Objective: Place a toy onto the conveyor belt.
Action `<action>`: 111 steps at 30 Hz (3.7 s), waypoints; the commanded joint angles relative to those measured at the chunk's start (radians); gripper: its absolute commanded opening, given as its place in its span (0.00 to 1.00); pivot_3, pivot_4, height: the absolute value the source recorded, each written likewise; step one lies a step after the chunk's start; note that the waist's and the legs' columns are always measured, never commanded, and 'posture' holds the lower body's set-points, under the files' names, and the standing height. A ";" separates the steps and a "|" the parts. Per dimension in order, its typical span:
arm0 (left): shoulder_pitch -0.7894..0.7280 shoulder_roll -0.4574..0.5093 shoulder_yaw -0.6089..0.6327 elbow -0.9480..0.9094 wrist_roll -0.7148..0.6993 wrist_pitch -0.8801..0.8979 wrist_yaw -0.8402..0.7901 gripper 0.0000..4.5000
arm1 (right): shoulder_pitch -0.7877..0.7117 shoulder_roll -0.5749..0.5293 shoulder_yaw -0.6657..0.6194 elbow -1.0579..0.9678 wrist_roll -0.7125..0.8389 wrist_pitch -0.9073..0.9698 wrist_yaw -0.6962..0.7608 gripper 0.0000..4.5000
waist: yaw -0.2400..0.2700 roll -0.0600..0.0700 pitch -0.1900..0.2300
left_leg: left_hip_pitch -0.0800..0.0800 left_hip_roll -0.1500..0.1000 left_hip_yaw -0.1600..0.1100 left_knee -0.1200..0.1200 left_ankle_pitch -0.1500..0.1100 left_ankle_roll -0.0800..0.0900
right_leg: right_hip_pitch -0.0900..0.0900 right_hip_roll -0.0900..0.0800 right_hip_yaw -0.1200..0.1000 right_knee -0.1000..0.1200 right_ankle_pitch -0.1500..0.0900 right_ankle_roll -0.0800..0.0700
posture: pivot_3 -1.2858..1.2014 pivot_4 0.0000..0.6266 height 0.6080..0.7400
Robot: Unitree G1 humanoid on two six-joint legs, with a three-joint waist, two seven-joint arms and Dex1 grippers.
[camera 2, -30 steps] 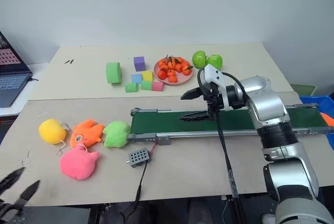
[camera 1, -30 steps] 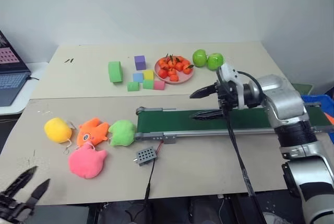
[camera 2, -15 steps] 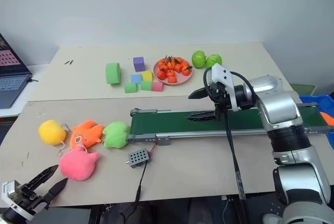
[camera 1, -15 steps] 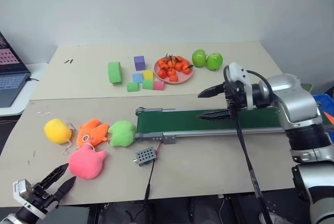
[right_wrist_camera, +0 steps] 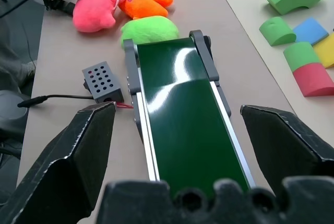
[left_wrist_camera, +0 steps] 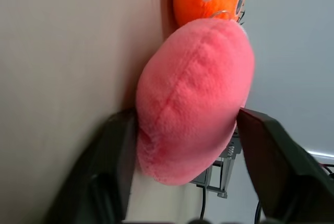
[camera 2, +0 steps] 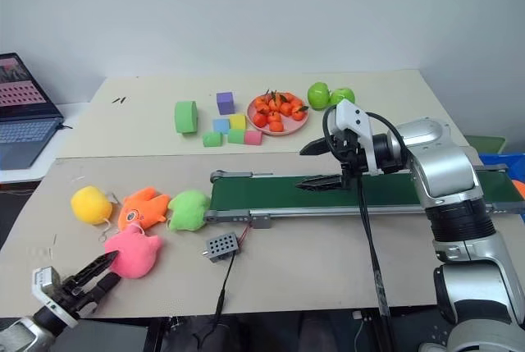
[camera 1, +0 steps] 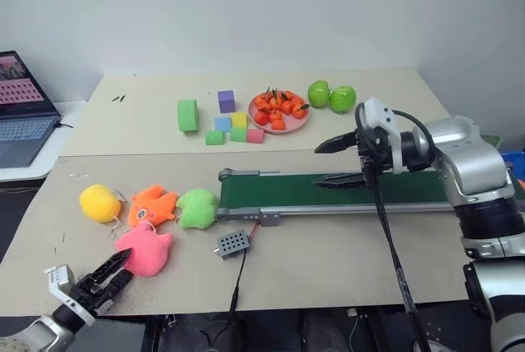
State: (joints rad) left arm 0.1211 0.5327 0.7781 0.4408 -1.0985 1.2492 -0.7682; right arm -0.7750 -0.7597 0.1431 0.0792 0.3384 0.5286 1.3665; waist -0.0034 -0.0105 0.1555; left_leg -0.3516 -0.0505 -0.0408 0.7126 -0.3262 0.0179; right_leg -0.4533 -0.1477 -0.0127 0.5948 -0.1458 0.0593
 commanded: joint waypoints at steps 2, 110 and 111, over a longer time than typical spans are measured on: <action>-0.017 -0.013 -0.001 -0.054 -0.033 0.032 0.025 0.26 | -0.005 -0.014 -0.039 -0.029 0.020 -0.007 -0.009 1.00 | -0.001 0.000 0.000 | 0.000 0.000 0.000 0.000 0.000 0.000 | 0.000 0.000 0.000 -0.001 0.000 0.000 | 0.52 0.24 1.00; -0.705 0.344 -0.617 -0.800 0.367 -0.401 -0.172 0.99 | 0.090 -0.125 -0.126 -0.151 0.072 0.067 -0.098 1.00 | -0.017 -0.014 0.009 | -0.008 0.000 0.006 0.004 -0.002 0.003 | -0.003 0.001 0.001 -0.003 0.001 0.006 | 0.52 0.24 1.00; -0.718 0.334 -0.616 -0.805 0.353 -0.388 -0.157 0.99 | 0.085 -0.119 -0.137 -0.160 0.085 0.076 -0.104 1.00 | -0.016 -0.014 0.009 | -0.008 0.000 0.006 0.004 -0.002 0.003 | -0.003 0.001 0.001 -0.003 0.001 0.006 | 0.52 0.24 1.00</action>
State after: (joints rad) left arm -0.5706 0.8689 0.1395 -0.3257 -0.7093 0.8411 -0.9332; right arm -0.6615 -0.8789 0.0595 -0.0367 0.3878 0.6114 1.2724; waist -0.0189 -0.0242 0.1642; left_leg -0.3592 -0.0502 -0.0353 0.7168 -0.3283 0.0207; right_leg -0.4563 -0.1468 -0.0113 0.5915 -0.1452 0.0656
